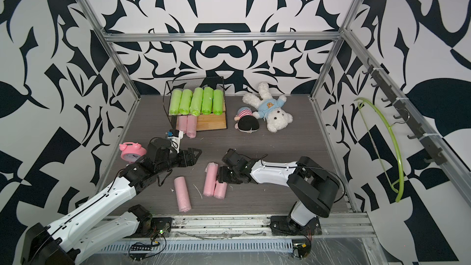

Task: Sort the rolls of trash bags by color and place them on the shelf
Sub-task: Pick up the roll of trash bags from the center of the board.

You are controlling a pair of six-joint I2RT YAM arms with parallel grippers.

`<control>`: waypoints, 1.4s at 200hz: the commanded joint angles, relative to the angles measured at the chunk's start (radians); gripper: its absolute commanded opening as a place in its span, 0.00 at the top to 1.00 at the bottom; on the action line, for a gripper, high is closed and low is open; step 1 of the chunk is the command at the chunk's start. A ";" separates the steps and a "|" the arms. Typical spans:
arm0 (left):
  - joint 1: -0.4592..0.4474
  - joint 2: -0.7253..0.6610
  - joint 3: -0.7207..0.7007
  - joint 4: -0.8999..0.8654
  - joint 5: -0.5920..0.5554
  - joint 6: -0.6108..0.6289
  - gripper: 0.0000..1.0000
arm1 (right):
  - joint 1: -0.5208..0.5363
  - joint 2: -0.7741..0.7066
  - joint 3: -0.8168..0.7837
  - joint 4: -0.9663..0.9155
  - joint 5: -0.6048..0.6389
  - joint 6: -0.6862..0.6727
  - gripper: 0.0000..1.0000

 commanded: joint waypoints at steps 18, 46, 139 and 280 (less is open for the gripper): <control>-0.001 -0.049 -0.042 0.017 0.046 -0.029 0.13 | 0.000 -0.109 0.018 -0.048 0.140 -0.026 0.54; -0.002 -0.076 -0.099 0.163 0.157 -0.112 0.11 | -0.020 -0.255 0.026 -0.041 0.240 -0.060 0.57; -0.023 0.102 -0.178 0.719 0.465 -0.347 0.04 | -0.092 -0.341 0.098 0.357 0.187 0.100 0.58; -0.060 0.161 -0.161 0.880 0.319 -0.383 0.32 | -0.119 -0.275 0.097 0.614 0.083 0.286 0.59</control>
